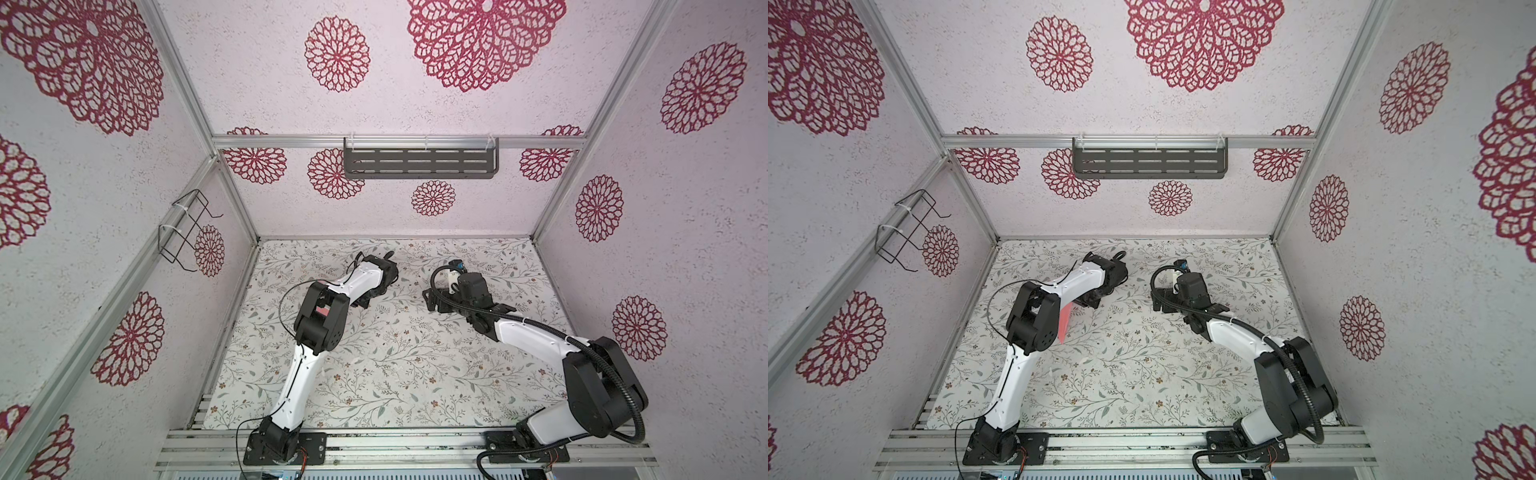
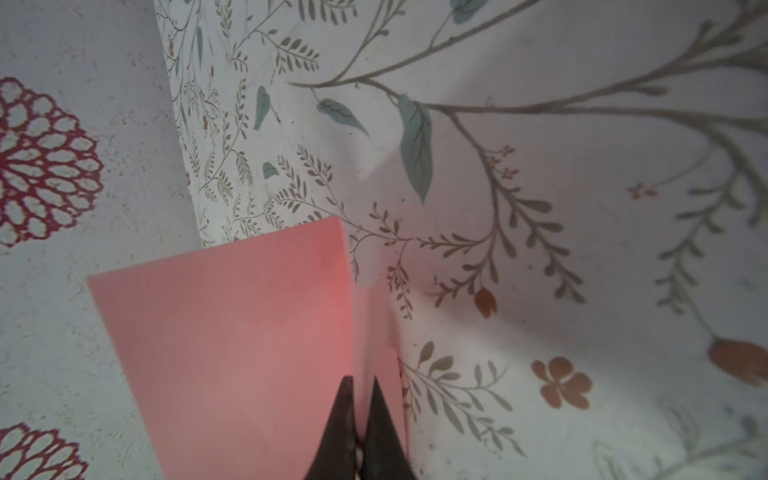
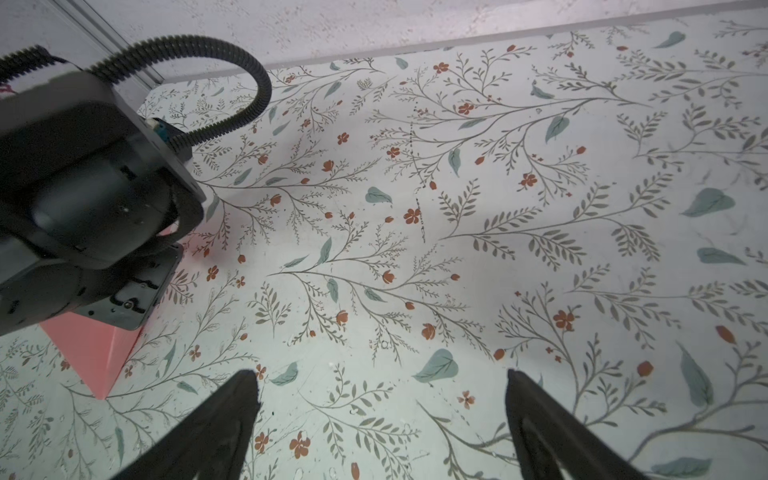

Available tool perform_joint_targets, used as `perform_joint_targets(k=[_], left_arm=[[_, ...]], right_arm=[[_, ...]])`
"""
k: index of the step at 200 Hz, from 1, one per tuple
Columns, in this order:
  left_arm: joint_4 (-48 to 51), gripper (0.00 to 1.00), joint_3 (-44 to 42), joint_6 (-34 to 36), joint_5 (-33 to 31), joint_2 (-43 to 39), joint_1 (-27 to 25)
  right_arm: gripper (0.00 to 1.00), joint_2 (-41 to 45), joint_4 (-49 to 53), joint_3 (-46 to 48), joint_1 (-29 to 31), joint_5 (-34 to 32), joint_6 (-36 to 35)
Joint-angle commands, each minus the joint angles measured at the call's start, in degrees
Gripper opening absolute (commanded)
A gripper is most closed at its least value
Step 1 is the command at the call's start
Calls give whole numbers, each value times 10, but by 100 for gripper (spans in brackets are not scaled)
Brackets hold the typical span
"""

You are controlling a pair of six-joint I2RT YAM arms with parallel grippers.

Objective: Fold a paper plane with a square sheet of paper (pick it up from the middle)

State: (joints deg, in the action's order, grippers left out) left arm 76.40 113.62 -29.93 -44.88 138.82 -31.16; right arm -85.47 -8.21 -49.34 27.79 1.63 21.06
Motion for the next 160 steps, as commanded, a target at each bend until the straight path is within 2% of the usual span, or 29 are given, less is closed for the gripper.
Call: perform_joint_targets(k=[1,29,68,95,118,160], left_arm=[[-3,10,18,-4,28,17,-12],[-8,12,24,-19,56,37,-17],[-19,20,23,-28,84,35,-19],[-39,27,18,-26,130,15,-21],[-80,34,-10,-29,195,-35,-25],[-213,46,-119,-56,373,-177,-25]], right_arm=[[95,16,3,0,-7,-13,11],[95,11,2,-2,-11,-11,13],[95,1,0,-5,-15,-2,19],[95,0,-8,-2,-16,-5,27],[96,1,-22,5,-21,-6,45],[96,4,-48,21,-28,-5,75]])
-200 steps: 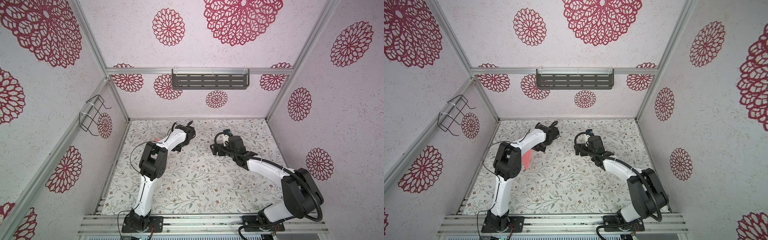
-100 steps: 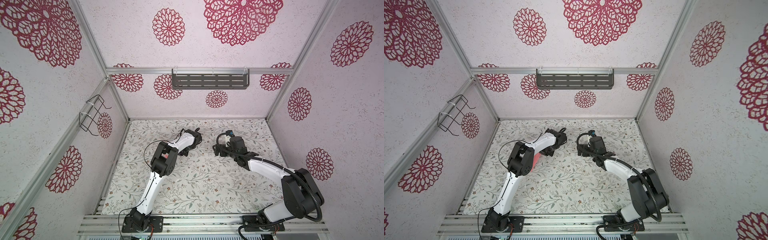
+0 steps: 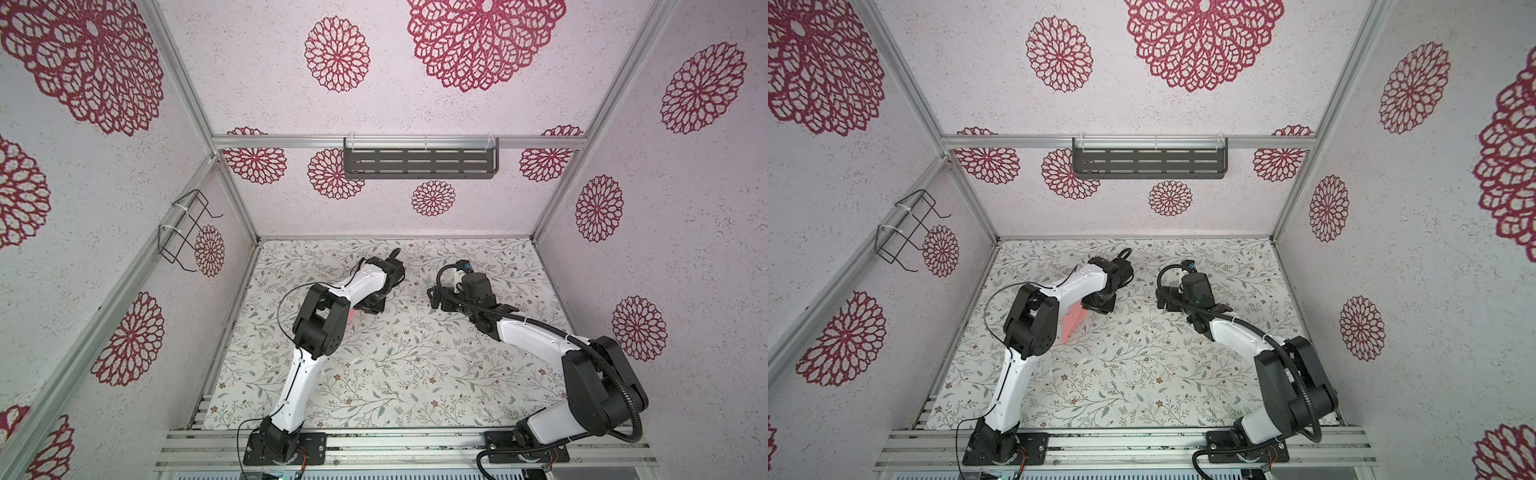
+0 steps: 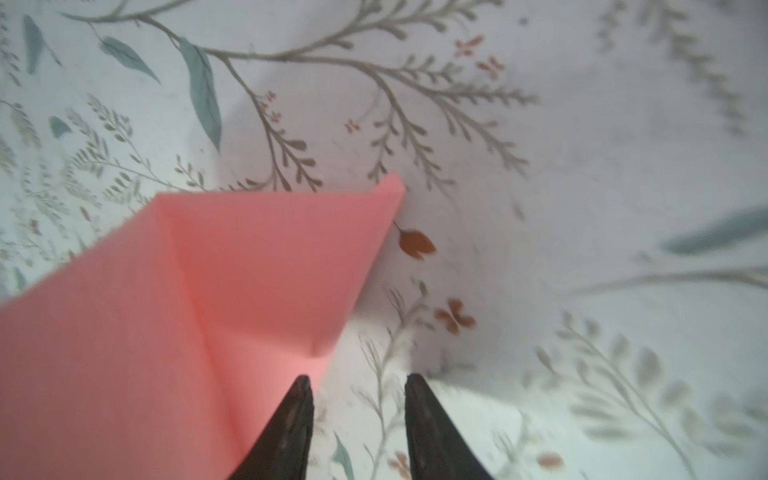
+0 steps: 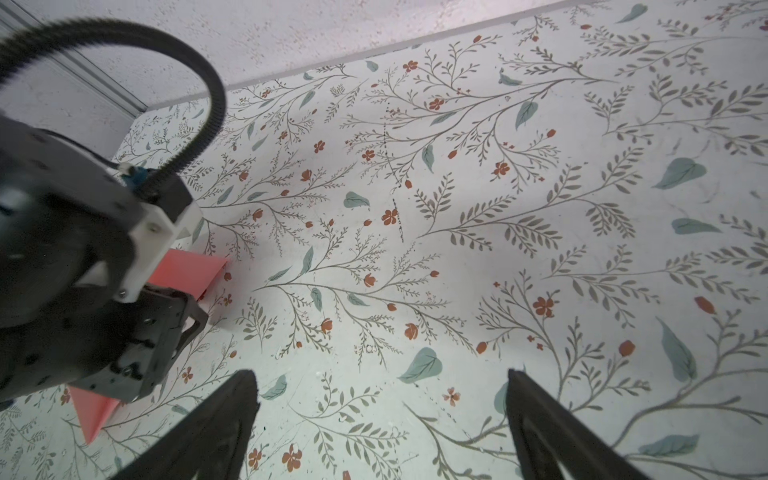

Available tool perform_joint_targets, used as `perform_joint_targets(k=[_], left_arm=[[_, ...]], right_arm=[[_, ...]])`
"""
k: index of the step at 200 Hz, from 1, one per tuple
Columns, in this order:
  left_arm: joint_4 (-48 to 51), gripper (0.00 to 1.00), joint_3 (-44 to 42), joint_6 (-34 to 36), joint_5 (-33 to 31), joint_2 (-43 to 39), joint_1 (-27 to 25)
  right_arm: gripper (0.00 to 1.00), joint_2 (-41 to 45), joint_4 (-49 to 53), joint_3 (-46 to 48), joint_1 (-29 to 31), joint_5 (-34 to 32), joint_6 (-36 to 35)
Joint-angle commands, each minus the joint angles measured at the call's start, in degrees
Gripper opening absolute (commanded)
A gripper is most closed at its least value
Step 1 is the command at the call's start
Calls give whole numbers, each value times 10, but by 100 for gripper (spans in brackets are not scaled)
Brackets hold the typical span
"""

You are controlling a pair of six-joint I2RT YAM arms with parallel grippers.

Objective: Fold a paper plane with a square sheet of paper (pick it up from the middle)

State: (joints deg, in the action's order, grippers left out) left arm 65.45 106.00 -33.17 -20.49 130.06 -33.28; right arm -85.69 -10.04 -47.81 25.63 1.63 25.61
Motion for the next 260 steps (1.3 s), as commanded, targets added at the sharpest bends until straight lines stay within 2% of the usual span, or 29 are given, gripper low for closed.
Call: perform_joint_targets(k=[1,45,76,99,120,161,184,224,260], left_arm=[[-106,47,-45,-24,132,-92,-4],[-203,52,-182,-40,205,-239,23],[-242,57,-315,-30,174,-320,71],[-256,58,-377,-24,161,-343,93],[-263,57,-404,-26,137,-340,103],[-266,46,-413,-33,85,-303,119],[-281,41,-412,-34,101,-274,128],[-276,33,-399,-26,85,-237,132],[-279,25,-397,-10,98,-218,133]], right_arm=[[96,6,-31,6,-6,-5,30],[96,-7,-36,-4,-6,30,30],[96,-21,-39,-17,1,53,34],[96,-39,-36,-33,9,62,35],[96,-53,-34,-47,19,65,39],[95,-81,-30,-69,34,79,46],[95,-93,-33,-75,39,86,54],[95,-106,-34,-81,41,94,60],[95,-110,-32,-83,41,90,59]])
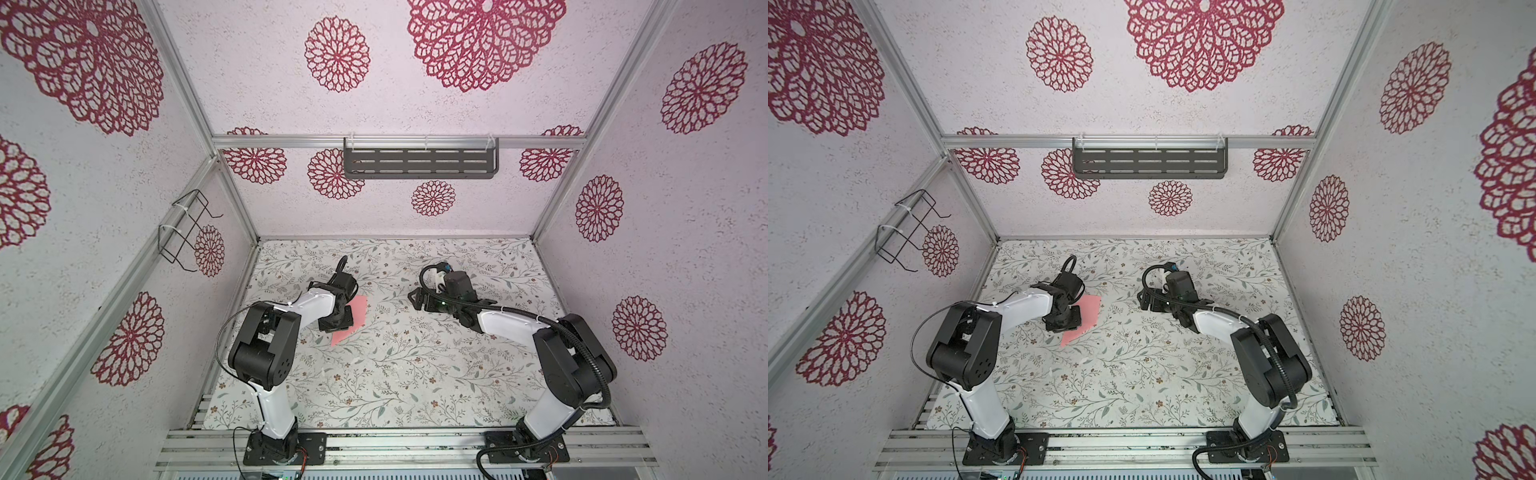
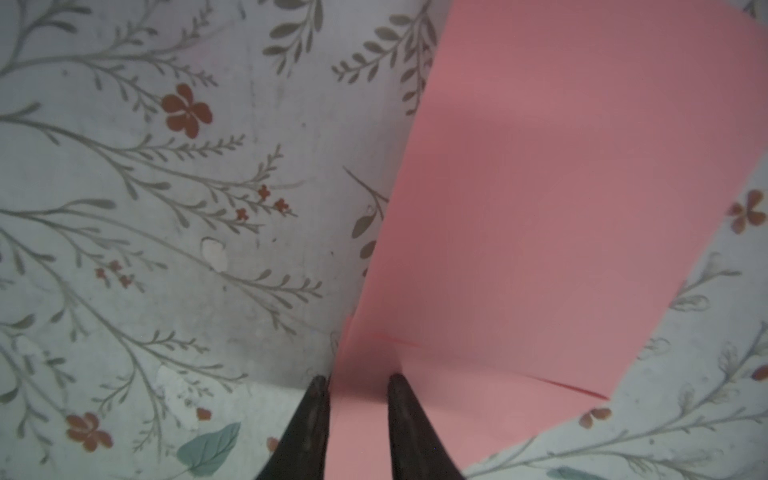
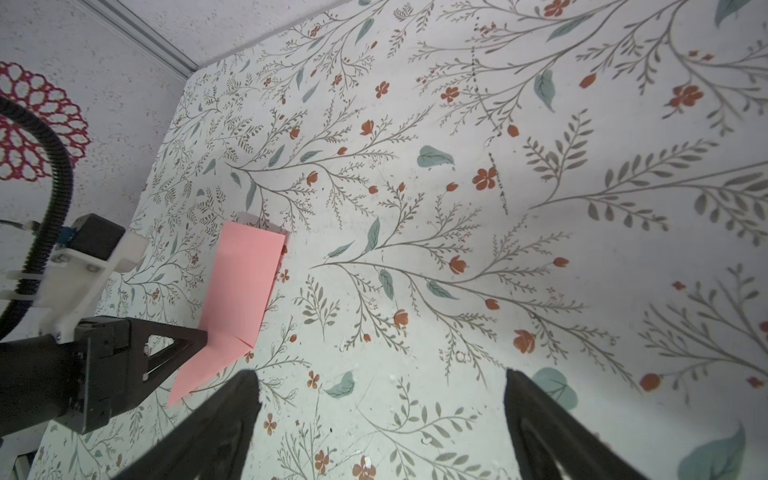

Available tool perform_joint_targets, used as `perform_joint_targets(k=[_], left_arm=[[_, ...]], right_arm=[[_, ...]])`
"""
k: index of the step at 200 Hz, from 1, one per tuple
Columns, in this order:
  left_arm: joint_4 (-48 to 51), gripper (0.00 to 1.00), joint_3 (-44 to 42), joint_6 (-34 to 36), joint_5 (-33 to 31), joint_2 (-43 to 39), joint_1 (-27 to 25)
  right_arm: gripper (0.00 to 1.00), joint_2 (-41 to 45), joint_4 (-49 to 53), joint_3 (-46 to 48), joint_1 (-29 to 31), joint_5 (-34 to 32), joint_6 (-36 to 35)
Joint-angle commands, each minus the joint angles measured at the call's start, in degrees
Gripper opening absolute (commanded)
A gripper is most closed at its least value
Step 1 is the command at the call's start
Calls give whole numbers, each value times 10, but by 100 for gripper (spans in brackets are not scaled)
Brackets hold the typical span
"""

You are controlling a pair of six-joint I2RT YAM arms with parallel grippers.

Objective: Fold a paper plane with a square sheet of paper (pick it up from the middle)

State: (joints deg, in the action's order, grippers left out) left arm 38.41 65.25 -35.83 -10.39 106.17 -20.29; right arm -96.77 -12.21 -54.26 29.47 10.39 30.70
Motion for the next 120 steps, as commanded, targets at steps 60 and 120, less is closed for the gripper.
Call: perform_joint_targets(k=[60,120], left_arm=[[-18,21,46,48,57,43,-45],[-28,22,122,44,110,106,-121]], right_arm=[[95,21,-31,13,-16,17,22],[94,47,-48,66,-32,100,65]])
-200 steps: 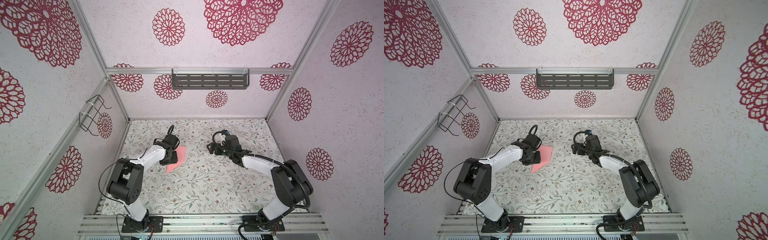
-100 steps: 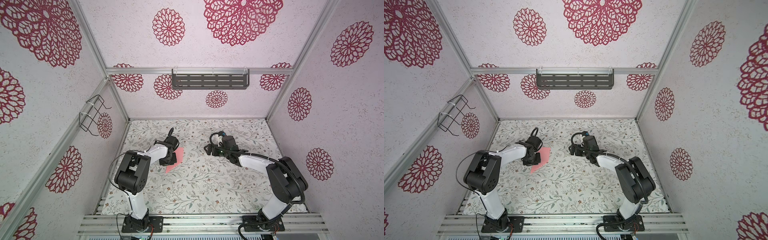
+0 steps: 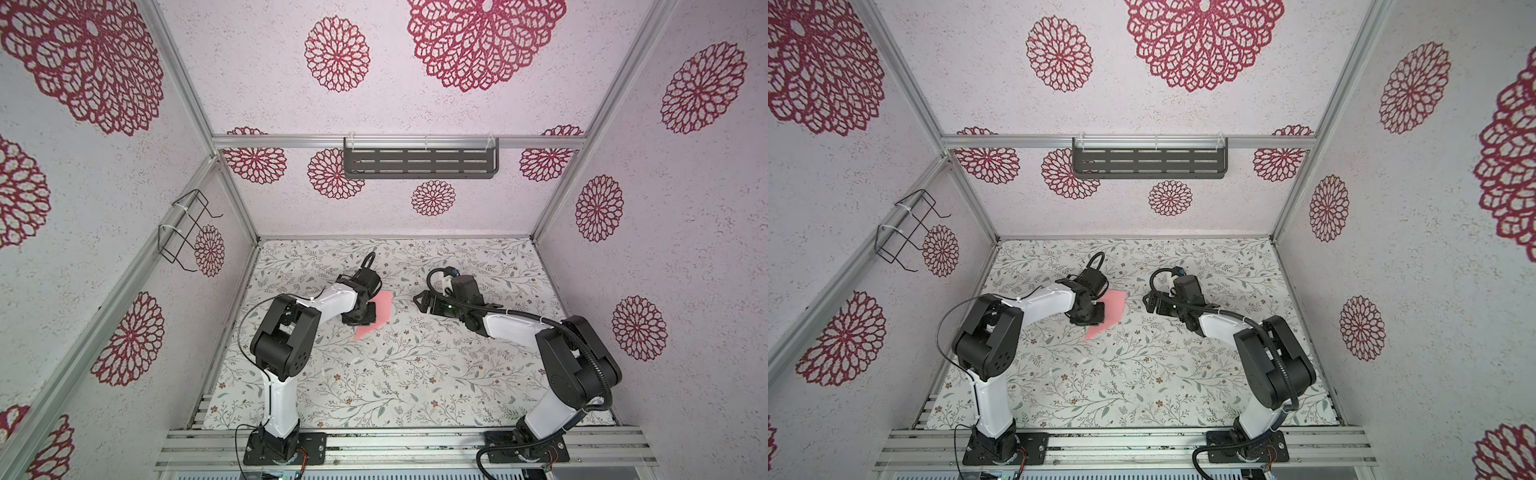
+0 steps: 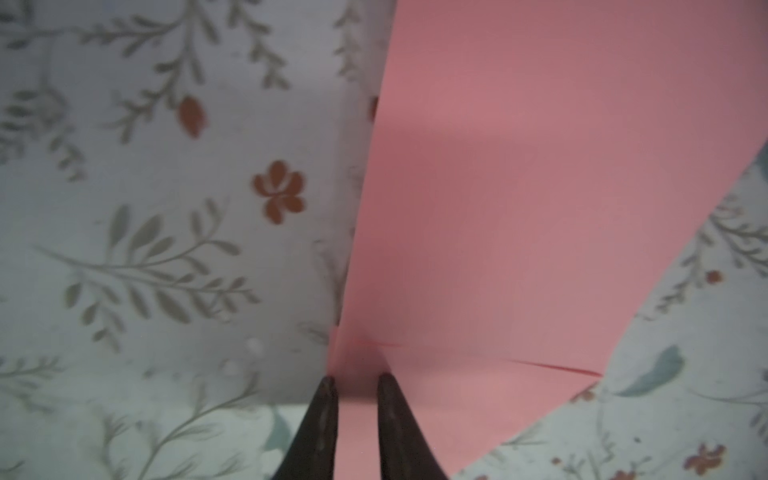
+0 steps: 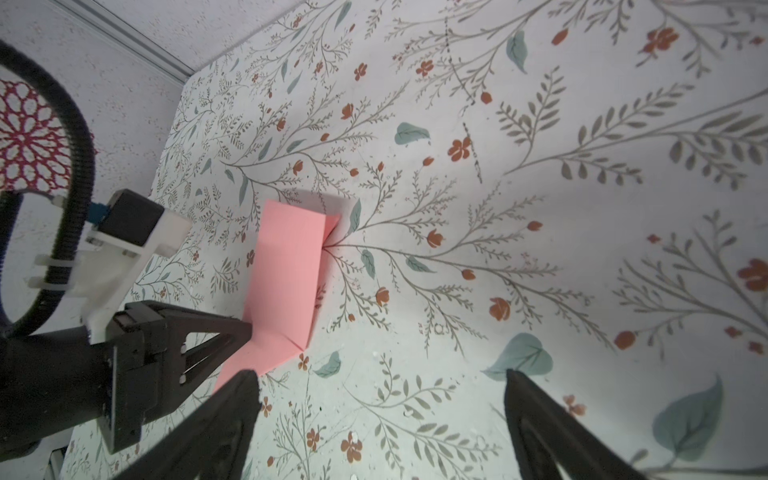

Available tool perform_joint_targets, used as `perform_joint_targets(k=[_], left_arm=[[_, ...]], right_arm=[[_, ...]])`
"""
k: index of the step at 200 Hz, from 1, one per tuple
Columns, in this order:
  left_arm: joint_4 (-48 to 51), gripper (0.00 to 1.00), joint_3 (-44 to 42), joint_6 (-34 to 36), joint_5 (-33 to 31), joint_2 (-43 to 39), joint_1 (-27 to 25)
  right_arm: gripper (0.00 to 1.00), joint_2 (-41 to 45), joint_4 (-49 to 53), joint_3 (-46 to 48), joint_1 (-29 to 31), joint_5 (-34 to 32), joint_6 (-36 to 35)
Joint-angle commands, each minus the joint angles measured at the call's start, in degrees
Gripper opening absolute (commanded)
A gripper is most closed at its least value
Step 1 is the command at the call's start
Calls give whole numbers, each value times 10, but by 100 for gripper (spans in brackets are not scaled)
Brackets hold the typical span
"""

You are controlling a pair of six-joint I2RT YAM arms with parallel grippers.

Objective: Fold a paper plane with a square sheet of paper (pick it up from the middle)

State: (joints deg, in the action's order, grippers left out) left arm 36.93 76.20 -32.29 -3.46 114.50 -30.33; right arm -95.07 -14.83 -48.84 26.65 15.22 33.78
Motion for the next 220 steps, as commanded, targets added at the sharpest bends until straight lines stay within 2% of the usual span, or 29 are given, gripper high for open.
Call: perform_joint_targets(k=[1,45,87,173,220], left_arm=[[-13,22,13,8,41,23,-21],[-17,22,5,-6,47,29,-16],[-18,20,-13,-32,63,32,2],[-21,20,-19,-26,74,38,8],[-27,20,-14,-19,81,24,15]], right_arm=[[94,30,-23,13,-3,54,35],[88,-3,-101,41,6,145,164],[77,-62,-152,30,35,153,249],[54,-161,-204,-15,48,197,300],[34,-193,-258,-31,48,214,323]])
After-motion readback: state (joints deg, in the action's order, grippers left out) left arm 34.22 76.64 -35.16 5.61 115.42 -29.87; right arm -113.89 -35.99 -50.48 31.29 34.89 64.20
